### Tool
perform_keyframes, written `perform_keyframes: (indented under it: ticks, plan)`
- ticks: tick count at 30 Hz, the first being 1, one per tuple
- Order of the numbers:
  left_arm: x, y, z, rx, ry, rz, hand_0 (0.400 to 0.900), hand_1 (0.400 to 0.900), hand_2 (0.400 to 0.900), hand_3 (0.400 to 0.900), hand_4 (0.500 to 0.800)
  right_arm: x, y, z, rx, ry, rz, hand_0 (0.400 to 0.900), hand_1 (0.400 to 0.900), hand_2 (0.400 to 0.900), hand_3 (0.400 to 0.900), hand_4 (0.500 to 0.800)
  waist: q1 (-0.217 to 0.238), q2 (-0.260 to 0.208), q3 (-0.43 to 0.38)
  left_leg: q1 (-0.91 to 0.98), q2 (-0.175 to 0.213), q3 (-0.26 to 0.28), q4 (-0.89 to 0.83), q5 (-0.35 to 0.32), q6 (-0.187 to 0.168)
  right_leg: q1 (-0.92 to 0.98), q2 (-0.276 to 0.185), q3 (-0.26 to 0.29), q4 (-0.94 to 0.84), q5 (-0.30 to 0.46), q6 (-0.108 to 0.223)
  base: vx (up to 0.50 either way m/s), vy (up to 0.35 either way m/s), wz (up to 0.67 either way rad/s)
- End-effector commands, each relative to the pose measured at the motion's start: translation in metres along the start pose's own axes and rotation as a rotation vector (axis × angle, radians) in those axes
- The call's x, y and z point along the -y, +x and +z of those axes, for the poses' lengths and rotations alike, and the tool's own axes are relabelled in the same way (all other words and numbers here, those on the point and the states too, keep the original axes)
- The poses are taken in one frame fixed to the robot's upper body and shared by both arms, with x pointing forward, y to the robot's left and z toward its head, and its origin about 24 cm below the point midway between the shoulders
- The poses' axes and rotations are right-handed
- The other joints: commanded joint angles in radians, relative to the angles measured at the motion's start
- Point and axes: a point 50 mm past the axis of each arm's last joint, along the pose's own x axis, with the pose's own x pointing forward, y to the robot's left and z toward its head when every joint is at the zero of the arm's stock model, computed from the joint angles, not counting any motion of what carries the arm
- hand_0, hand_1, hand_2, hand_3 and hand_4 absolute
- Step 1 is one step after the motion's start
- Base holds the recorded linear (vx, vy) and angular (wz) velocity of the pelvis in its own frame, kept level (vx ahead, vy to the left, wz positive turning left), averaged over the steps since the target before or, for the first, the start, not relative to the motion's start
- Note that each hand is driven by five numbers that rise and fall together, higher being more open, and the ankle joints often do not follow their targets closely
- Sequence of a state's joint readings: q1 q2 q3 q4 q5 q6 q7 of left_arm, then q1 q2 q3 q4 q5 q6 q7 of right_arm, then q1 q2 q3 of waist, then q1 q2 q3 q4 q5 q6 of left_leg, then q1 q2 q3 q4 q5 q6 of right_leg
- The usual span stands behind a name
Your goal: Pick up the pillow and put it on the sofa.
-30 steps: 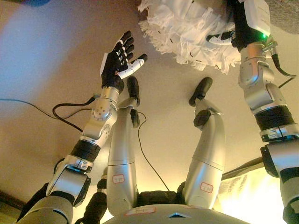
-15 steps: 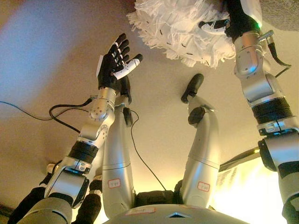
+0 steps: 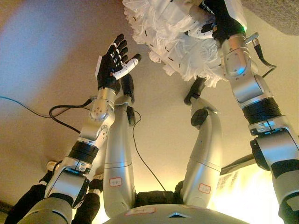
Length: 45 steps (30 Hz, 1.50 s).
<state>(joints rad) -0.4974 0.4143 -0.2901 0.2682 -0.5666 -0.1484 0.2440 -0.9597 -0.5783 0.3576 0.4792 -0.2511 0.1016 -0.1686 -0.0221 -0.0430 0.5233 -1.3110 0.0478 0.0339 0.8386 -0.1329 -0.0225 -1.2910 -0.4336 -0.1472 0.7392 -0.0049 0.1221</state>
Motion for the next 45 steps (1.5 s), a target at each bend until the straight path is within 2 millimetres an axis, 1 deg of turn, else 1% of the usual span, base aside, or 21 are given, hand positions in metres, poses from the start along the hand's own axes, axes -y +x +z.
perform_keyframes:
  ticks: [1,2,6,7,10,13,15,16,17,18,19,23,26,27,29,32,35,38,42,44,45]
  plan:
    - [0.005,-0.003,0.018,0.114,-0.068,-0.005,0.9,0.9,0.9,0.9,0.8,0.052,0.003,0.045,0.244,0.011,-0.215,0.4,0.4,0.4,0.4,0.5,0.008,-0.005,-0.024,0.074,-0.001,-0.056,-0.059,-0.037,-0.065,-0.02,-0.011,0.034,-0.085,0.139,0.094,0.0,0.0,0.0]
    - [0.004,-0.004,0.017,0.112,-0.069,0.002,0.9,0.9,0.9,0.9,0.8,0.051,0.001,0.046,0.255,0.014,-0.216,0.4,0.4,0.4,0.4,0.5,0.009,-0.002,-0.033,0.092,0.008,-0.057,-0.064,-0.061,-0.069,-0.01,-0.005,0.036,-0.073,0.112,0.107,-0.01,0.013,-0.03]
    - [-0.004,-0.006,0.009,0.094,-0.058,0.05,0.9,0.9,0.9,0.9,0.8,0.047,-0.016,0.045,0.307,0.037,-0.235,0.4,0.4,0.4,0.4,0.5,0.003,-0.007,-0.05,0.158,0.014,-0.047,-0.099,-0.052,-0.067,0.058,-0.006,0.029,-0.1,0.116,0.109,0.01,0.003,-0.02]
    - [-0.007,-0.008,0.005,0.085,-0.057,0.073,0.9,0.9,0.9,0.9,0.8,0.044,-0.022,0.042,0.313,0.043,-0.246,0.4,0.4,0.4,0.4,0.5,-0.003,-0.012,-0.051,0.179,0.007,-0.041,-0.117,-0.022,-0.061,0.087,-0.015,0.02,-0.127,0.147,0.098,-0.06,0.012,0.05]
    - [-0.017,-0.015,-0.005,0.07,-0.077,0.134,0.9,0.9,0.9,0.9,0.8,0.036,-0.039,0.031,0.316,0.057,-0.255,0.4,0.4,0.4,0.4,0.5,-0.003,-0.018,-0.06,0.285,0.003,-0.042,-0.154,-0.022,-0.056,0.212,-0.017,0.005,-0.172,0.158,0.098,0.02,-0.002,0.0]
    - [-0.025,-0.024,-0.013,0.052,-0.069,0.16,0.9,0.9,0.9,0.9,0.8,0.026,-0.056,0.015,0.289,0.085,-0.255,0.4,0.4,0.4,0.4,0.5,0.002,-0.028,-0.068,0.403,-0.002,-0.045,-0.182,-0.022,-0.047,0.347,-0.026,-0.009,-0.218,0.165,0.095,0.08,0.019,-0.11]
    - [-0.031,-0.03,-0.017,0.051,-0.069,0.18,0.9,0.9,0.9,0.9,0.8,0.021,-0.067,0.007,0.275,0.124,-0.247,0.4,0.4,0.4,0.4,0.5,0.002,-0.04,-0.078,0.502,-0.002,-0.049,-0.199,-0.029,-0.045,0.468,-0.029,-0.03,-0.252,0.16,0.094,0.15,0.0,-0.04]
    - [-0.034,-0.033,-0.022,0.033,-0.069,0.191,0.9,0.9,0.9,0.9,0.8,0.017,-0.071,0.003,0.265,0.138,-0.235,0.4,0.4,0.4,0.4,0.5,0.003,-0.047,-0.087,0.556,-0.001,-0.051,-0.212,-0.033,-0.044,0.534,-0.028,-0.043,-0.277,0.158,0.094,0.25,-0.022,-0.05]
    - [-0.041,-0.039,-0.026,0.023,-0.066,0.213,0.9,0.9,0.9,0.9,0.8,0.014,-0.081,-0.002,0.258,0.171,-0.233,0.4,0.4,0.4,0.4,0.5,0.005,-0.057,-0.118,0.642,0.003,-0.053,-0.235,-0.038,-0.041,0.648,-0.03,-0.07,-0.327,0.166,0.097,0.2,-0.027,-0.01]
    - [-0.041,-0.039,-0.026,0.022,-0.066,0.212,0.9,0.9,0.9,0.9,0.8,0.014,-0.082,-0.002,0.256,0.172,-0.232,0.4,0.4,0.4,0.4,0.5,0.006,-0.056,-0.11,0.655,0.003,-0.056,-0.24,-0.037,-0.042,0.664,-0.028,-0.076,-0.335,0.168,0.097,0.19,-0.016,-0.03]
    - [-0.042,-0.043,-0.03,0.01,-0.067,0.219,0.9,0.9,0.9,0.9,0.8,0.013,-0.086,-0.003,0.255,0.187,-0.233,0.4,0.4,0.4,0.4,0.5,0.006,-0.061,-0.128,0.696,0.006,-0.052,-0.256,-0.039,-0.043,0.715,-0.028,-0.088,-0.359,0.168,0.099,0.11,0.005,-0.01]
    - [-0.048,-0.052,-0.038,-0.018,-0.06,0.225,0.9,0.9,0.9,0.9,0.8,0.014,-0.101,-0.007,0.25,0.248,-0.25,0.4,0.4,0.4,0.4,0.5,0.0,-0.072,-0.199,0.886,0.012,-0.035,-0.36,-0.029,-0.046,0.942,-0.015,-0.133,-0.496,0.215,0.115,0.19,0.035,-0.1]
    - [-0.056,-0.064,-0.048,-0.066,-0.042,0.23,0.9,0.9,0.9,0.9,0.8,0.017,-0.11,-0.01,0.252,0.278,-0.244,0.4,0.4,0.4,0.4,0.5,-0.001,-0.081,-0.273,1.022,0.019,-0.024,-0.492,-0.003,-0.055,1.083,0.002,-0.164,-0.62,0.278,0.137,0.23,0.006,-0.15]
    - [-0.059,-0.069,-0.052,-0.083,-0.031,0.231,0.9,0.9,0.9,0.9,0.8,0.02,-0.112,-0.009,0.26,0.283,-0.245,0.4,0.4,0.4,0.4,0.5,0.001,-0.084,-0.298,1.063,0.021,-0.015,-0.539,0.007,-0.059,1.12,0.009,-0.173,-0.661,0.31,0.14,0.21,-0.001,-0.22]
    - [-0.067,-0.079,-0.056,-0.108,-0.022,0.242,0.9,0.9,0.9,0.9,0.8,0.021,-0.116,-0.011,0.257,0.296,-0.234,0.4,0.4,0.4,0.4,0.5,0.005,-0.09,-0.35,1.134,0.024,0.004,-0.625,0.026,-0.061,1.166,0.016,-0.185,-0.717,0.357,0.14,0.2,-0.004,-0.28]
    - [-0.072,-0.091,-0.059,-0.131,-0.011,0.244,0.9,0.9,0.9,0.9,0.8,0.021,-0.117,-0.015,0.239,0.329,-0.217,0.4,0.4,0.4,0.4,0.5,0.017,-0.095,-0.397,1.229,0.033,0.033,-0.721,0.05,-0.066,1.212,0.026,-0.193,-0.749,0.367,0.14,0.18,0.003,-0.16]
    - [-0.074,-0.097,-0.062,-0.144,-0.019,0.254,0.9,0.9,0.9,0.9,0.8,0.018,-0.114,-0.023,0.201,0.356,-0.194,0.4,0.4,0.4,0.4,0.5,0.032,-0.098,-0.417,1.273,0.04,0.04,-0.761,0.062,-0.068,1.236,0.035,-0.201,-0.747,0.341,0.14,0.11,-0.006,0.04]
    - [-0.076,-0.106,-0.067,-0.17,-0.04,0.264,0.9,0.9,0.9,0.9,0.8,0.022,-0.108,-0.028,0.184,0.358,-0.197,0.4,0.4,0.4,0.4,0.5,0.045,-0.095,-0.422,1.293,0.046,0.031,-0.79,0.077,-0.07,1.241,0.044,-0.2,-0.733,0.306,0.14,0.1,-0.008,0.19]
    - [-0.074,-0.115,-0.071,-0.198,-0.063,0.239,0.9,0.9,0.9,0.9,0.8,0.026,-0.097,-0.036,0.15,0.346,-0.182,0.4,0.4,0.4,0.4,0.5,0.068,-0.091,-0.42,1.295,0.065,0.019,-0.825,0.111,-0.09,1.255,0.061,-0.223,-0.741,0.264,0.14,0.07,-0.045,0.28]
    - [-0.073,-0.119,-0.072,-0.208,-0.074,0.228,0.9,0.9,0.9,0.9,0.8,0.031,-0.089,-0.038,0.141,0.319,-0.181,0.4,0.4,0.4,0.4,0.5,0.081,-0.09,-0.418,1.287,0.072,0.011,-0.836,0.126,-0.098,1.26,0.069,-0.237,-0.752,0.256,0.139,0.06,-0.075,0.28]
    - [-0.074,-0.121,-0.072,-0.212,-0.076,0.225,0.9,0.9,0.9,0.9,0.8,0.038,-0.084,-0.038,0.146,0.292,-0.192,0.4,0.4,0.4,0.4,0.5,0.09,-0.089,-0.416,1.283,0.077,0.004,-0.843,0.134,-0.103,1.261,0.072,-0.245,-0.759,0.255,0.139,0.06,-0.085,0.3]
